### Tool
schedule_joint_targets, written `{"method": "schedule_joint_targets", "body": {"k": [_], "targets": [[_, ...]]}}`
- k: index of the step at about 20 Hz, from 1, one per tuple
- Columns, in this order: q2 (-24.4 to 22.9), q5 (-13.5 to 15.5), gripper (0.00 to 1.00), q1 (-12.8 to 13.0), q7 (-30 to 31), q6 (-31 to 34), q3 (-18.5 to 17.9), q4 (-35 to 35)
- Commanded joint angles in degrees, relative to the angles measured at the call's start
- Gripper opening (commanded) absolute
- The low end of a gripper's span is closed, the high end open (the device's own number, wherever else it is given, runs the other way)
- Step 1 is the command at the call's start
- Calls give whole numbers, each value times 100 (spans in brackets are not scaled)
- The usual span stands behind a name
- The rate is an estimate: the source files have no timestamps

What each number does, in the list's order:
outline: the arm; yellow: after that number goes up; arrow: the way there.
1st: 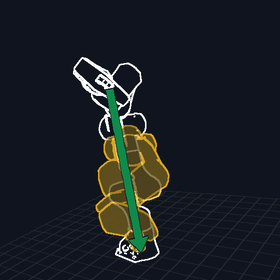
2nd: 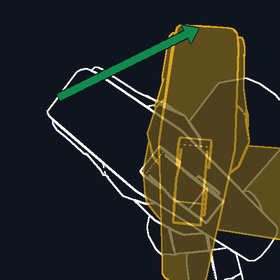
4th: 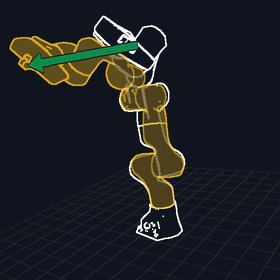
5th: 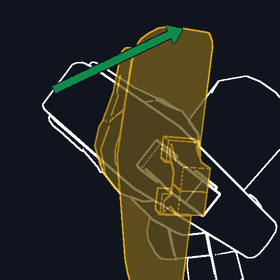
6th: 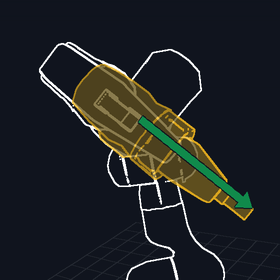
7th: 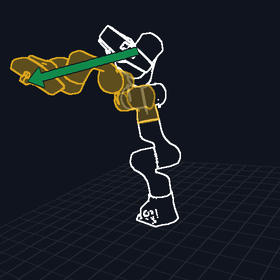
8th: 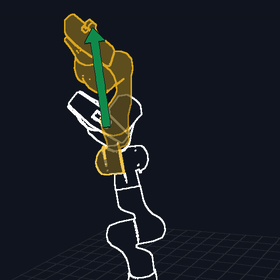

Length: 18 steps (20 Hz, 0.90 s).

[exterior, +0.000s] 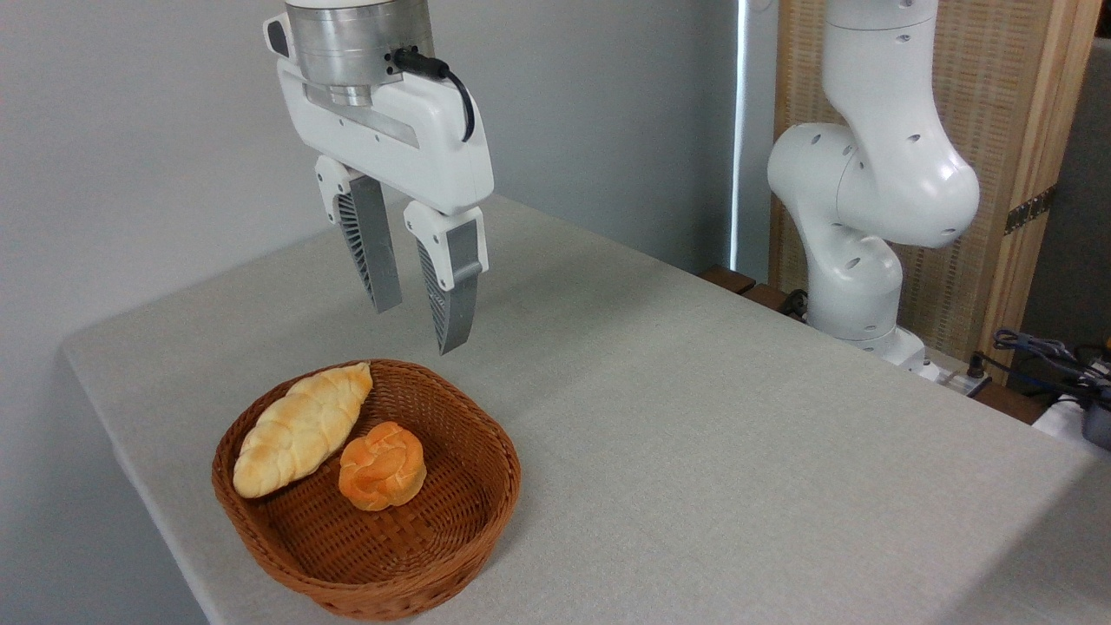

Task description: Put bread into the basket

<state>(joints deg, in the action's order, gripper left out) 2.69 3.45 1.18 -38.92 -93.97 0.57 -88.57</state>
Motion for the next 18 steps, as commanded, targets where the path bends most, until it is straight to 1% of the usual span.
{"method": "schedule_joint_targets", "body": {"k": [1,2,3,18], "targets": [[65,-213,100,58,332,195,153,112],[57,-335,100,58,385,195,250,112],[65,-398,100,58,420,195,311,112],[39,-389,100,41,368,195,259,112]]}}
